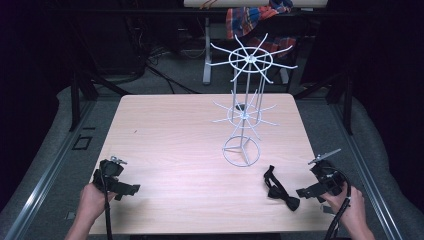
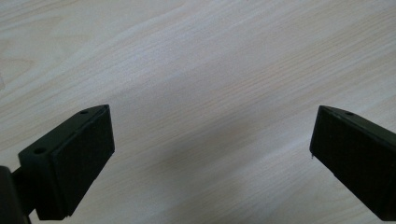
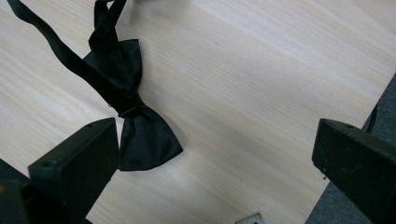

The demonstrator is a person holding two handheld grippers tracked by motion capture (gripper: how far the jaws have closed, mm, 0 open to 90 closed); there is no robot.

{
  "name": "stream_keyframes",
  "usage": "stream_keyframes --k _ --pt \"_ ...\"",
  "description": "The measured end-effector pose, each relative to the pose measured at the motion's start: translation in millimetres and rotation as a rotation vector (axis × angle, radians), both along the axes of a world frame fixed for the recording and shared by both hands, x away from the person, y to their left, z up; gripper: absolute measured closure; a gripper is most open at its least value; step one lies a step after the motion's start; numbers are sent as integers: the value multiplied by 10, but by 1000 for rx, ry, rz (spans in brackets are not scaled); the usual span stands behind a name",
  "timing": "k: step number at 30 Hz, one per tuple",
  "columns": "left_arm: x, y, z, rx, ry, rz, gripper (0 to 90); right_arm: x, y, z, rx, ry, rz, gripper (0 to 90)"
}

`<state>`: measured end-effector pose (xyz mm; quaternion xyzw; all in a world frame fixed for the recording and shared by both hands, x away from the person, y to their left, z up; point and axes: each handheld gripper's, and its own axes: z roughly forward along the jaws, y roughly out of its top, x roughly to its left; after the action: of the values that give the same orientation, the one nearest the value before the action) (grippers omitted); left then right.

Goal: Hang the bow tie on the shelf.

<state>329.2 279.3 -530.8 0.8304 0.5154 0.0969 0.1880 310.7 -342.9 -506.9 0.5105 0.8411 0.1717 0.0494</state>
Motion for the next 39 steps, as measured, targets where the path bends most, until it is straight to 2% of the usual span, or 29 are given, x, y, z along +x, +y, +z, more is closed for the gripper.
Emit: stream_keyframes --k 2,3,4,5,7,13,14,15,16,20,22,23,24,25,26,28,31,33,34,35,36,37,39 --pt "1 -2 -3 2 0 0 0 9 -7 16 -32 4 16 5" --pt "1 -3 -3 2 0 0 1 8 -4 10 -21 4 16 5" --pt "0 -2 -3 2 0 0 1 3 4 5 10 4 15 5" --pt "-2 1 -2 1 1 -1 0 -3 7 11 4 -9 10 5" --pt "-3 4 -1 0 -1 1 1 -2 2 25 -11 0 21 5" --pt "-10 17 1 -1 -3 2 0 -5 41 41 12 -10 36 4" --pt "-10 17 3 -1 -4 2 1 -4 40 50 -11 -14 46 4" --pt "-10 17 3 -1 -4 2 1 -4 40 50 -11 -14 46 4" --pt "-8 16 3 -1 -5 0 0 -6 57 55 16 -15 48 4" --pt "-9 7 3 -3 -4 -1 1 -10 69 58 9 -24 50 4" --pt "-12 6 4 -2 -6 -2 0 -21 89 50 32 -31 37 4" --pt "-12 9 2 -2 -2 -1 1 -16 92 78 15 -13 62 4" --pt "-10 10 -2 -2 -2 1 1 -15 98 85 17 -18 65 4" --pt "-7 8 -5 -3 0 3 0 -13 103 111 -22 -22 70 4" --pt "-4 6 -7 -1 2 2 0 -10 116 111 -27 -35 73 4" --pt "-1 -1 -8 1 2 -3 1 -1 141 126 -11 -35 81 2" --pt "-5 -5 -4 1 1 -7 1 2 165 146 -23 -37 95 0" --pt "-5 3 -4 -3 0 -2 1 -15 184 137 26 -39 84 0" --pt "-5 4 -5 -4 0 1 1 -16 182 142 15 -47 90 0" --pt "-4 5 -5 -2 -1 0 0 -22 188 145 35 -56 83 0" --pt "-4 3 -4 -3 0 0 1 -23 188 152 31 -57 84 0" --pt "-5 1 -2 -2 1 -2 1 -21 181 177 6 -53 97 0" --pt "-8 -5 1 -3 -4 -4 0 -27 198 184 22 -64 96 0"
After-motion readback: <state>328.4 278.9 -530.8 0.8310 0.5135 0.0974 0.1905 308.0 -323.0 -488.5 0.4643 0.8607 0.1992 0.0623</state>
